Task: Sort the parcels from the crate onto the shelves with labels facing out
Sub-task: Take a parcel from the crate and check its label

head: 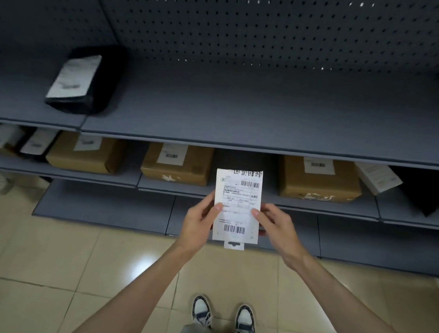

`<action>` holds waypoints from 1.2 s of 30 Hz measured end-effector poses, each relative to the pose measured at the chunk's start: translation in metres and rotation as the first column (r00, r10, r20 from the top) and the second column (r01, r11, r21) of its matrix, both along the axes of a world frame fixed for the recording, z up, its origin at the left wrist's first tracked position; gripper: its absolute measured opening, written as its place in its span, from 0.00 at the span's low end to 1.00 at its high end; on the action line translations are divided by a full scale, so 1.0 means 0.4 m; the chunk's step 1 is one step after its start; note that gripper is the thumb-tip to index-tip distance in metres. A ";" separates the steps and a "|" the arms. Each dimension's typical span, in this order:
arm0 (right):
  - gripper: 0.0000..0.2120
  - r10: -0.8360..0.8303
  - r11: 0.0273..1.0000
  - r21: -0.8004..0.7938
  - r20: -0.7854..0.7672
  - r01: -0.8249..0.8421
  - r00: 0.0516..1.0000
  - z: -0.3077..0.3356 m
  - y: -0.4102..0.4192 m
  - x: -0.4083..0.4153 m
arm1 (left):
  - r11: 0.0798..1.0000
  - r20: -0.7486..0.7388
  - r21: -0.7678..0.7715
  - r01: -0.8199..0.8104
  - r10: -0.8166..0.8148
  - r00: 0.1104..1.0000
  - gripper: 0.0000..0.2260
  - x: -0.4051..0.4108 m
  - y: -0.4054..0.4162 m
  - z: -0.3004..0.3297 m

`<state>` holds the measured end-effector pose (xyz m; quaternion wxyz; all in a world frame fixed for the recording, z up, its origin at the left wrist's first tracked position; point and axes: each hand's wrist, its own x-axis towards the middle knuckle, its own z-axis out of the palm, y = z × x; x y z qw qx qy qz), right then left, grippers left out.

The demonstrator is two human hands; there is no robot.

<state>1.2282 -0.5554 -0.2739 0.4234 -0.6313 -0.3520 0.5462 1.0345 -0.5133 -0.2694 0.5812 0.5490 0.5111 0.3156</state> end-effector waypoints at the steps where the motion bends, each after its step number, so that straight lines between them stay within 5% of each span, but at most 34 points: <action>1: 0.10 0.008 1.000 0.018 0.003 -0.008 1.000 0.025 0.000 0.003 | 1.000 0.003 0.015 -0.003 0.003 1.000 0.18 0.000 0.000 0.027; 10: 0.05 -0.008 0.955 0.294 0.138 -0.033 0.990 0.326 0.153 0.056 | 0.954 0.040 0.300 0.013 -0.026 0.999 0.17 0.062 0.138 0.341; 19: 0.11 -0.133 0.857 0.504 0.415 -0.106 0.900 0.667 0.330 0.105 | 0.835 0.021 0.550 -0.002 -0.011 1.000 0.16 0.157 0.330 0.642; 29: 0.13 -0.137 0.818 0.562 0.404 -0.127 0.905 0.755 0.395 0.124 | 0.839 0.193 0.538 -0.086 -0.023 0.981 0.12 0.167 0.394 0.736; 36: 0.14 -0.195 0.853 0.504 0.551 -0.138 0.811 0.821 0.388 0.222 | 0.864 0.223 0.501 -0.035 -0.090 0.971 0.14 0.212 0.431 0.763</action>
